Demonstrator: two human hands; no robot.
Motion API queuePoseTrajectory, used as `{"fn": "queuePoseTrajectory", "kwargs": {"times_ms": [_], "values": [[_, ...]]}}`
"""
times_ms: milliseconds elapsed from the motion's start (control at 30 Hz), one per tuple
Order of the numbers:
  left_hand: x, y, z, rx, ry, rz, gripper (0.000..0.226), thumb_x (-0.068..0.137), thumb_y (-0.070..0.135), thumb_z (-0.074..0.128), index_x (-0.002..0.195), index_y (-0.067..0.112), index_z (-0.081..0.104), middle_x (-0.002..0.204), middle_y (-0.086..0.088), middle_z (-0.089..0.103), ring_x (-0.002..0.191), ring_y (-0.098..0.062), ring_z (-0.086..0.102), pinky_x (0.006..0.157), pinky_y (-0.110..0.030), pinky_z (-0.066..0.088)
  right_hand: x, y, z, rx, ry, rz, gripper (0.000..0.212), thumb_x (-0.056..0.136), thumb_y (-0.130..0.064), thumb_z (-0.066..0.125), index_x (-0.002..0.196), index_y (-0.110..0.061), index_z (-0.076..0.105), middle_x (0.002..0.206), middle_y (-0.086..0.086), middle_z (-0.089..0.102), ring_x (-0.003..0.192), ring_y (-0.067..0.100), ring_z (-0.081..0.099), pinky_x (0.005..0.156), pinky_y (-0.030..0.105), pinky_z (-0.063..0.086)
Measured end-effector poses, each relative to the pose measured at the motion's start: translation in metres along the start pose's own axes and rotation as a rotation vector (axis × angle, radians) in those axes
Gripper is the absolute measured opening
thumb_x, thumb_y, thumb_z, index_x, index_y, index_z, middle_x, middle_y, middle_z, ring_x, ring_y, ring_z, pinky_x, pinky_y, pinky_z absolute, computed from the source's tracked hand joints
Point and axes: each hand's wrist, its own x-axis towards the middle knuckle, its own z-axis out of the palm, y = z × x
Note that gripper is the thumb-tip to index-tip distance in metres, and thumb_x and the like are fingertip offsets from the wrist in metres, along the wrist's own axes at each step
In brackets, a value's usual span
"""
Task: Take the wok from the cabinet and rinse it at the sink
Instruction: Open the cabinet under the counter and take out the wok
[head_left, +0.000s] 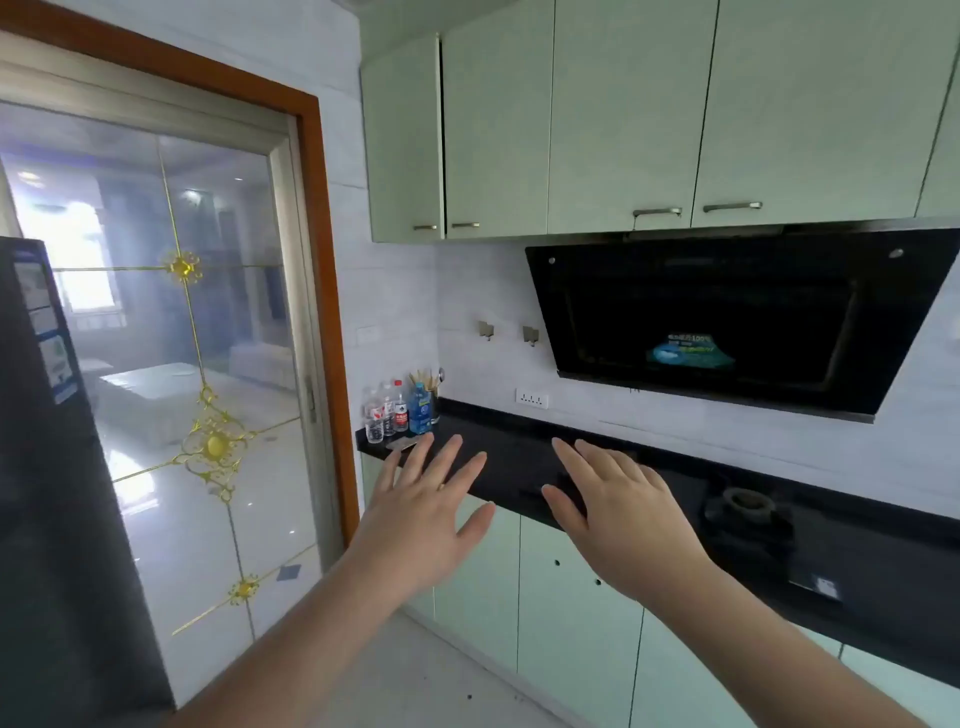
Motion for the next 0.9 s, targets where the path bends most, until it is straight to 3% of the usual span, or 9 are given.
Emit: {"fn": "queuePoseTrajectory", "kwargs": {"times_ms": [100, 233, 467, 600, 800, 900], "values": [[0.019, 0.02, 0.016, 0.023, 0.008, 0.021, 0.076, 0.079, 0.069, -0.009, 0.151, 0.043, -0.006, 0.161, 0.009, -0.011, 0.147, -0.017, -0.018, 0.119, -0.046, -0.01, 0.002, 0.033, 0.011, -0.023, 0.048, 0.014, 0.078, 0.083, -0.064, -0.006, 0.152, -0.032, 0.012, 0.158, -0.006, 0.026, 0.145, 0.015, 0.023, 0.116, 0.035, 0.022], [0.043, 0.045, 0.037, 0.035, -0.01, 0.012, 0.079, 0.078, 0.07, -0.01, 0.151, 0.042, -0.004, 0.162, 0.008, -0.008, 0.148, -0.017, -0.015, 0.12, -0.046, -0.006, 0.005, 0.08, 0.031, -0.018, 0.049, 0.024, 0.079, 0.084, -0.064, -0.004, 0.152, -0.03, 0.018, 0.157, -0.002, 0.03, 0.143, 0.018, 0.028, 0.115, 0.037, 0.024], [0.064, 0.079, 0.065, 0.028, 0.084, -0.056, 0.067, 0.09, 0.065, 0.008, 0.152, 0.041, 0.002, 0.162, 0.007, 0.004, 0.149, -0.018, -0.002, 0.12, -0.042, 0.001, 0.02, 0.13, 0.069, 0.009, -0.029, 0.009, 0.08, 0.083, -0.063, -0.006, 0.153, -0.03, 0.016, 0.158, -0.001, 0.027, 0.145, 0.02, 0.025, 0.117, 0.039, 0.02], [0.072, 0.077, 0.084, 0.069, -0.039, -0.117, 0.077, 0.082, 0.072, -0.004, 0.152, 0.041, -0.004, 0.162, 0.007, -0.006, 0.148, -0.019, -0.013, 0.12, -0.045, -0.005, 0.033, 0.13, 0.088, 0.047, -0.064, -0.018, 0.078, 0.085, -0.063, -0.003, 0.153, -0.03, 0.018, 0.157, -0.002, 0.028, 0.144, 0.02, 0.026, 0.117, 0.04, 0.019], [0.081, 0.041, 0.107, 0.078, -0.102, -0.146, 0.069, 0.09, 0.068, 0.005, 0.152, 0.039, -0.005, 0.162, 0.007, -0.01, 0.148, -0.018, -0.016, 0.12, -0.046, -0.005, 0.066, 0.103, 0.118, 0.101, -0.124, -0.064, 0.065, 0.094, -0.061, 0.008, 0.153, -0.032, 0.011, 0.16, -0.004, 0.02, 0.147, 0.018, 0.018, 0.118, 0.039, 0.013], [0.085, 0.013, 0.118, 0.062, -0.103, -0.17, 0.067, 0.093, 0.066, 0.009, 0.152, 0.039, -0.004, 0.161, 0.007, -0.015, 0.146, -0.018, -0.021, 0.119, -0.046, -0.008, 0.085, 0.076, 0.136, 0.091, -0.137, -0.104, 0.075, 0.086, -0.063, -0.005, 0.153, -0.032, 0.01, 0.16, -0.004, 0.021, 0.146, 0.018, 0.02, 0.118, 0.038, 0.015]]}}
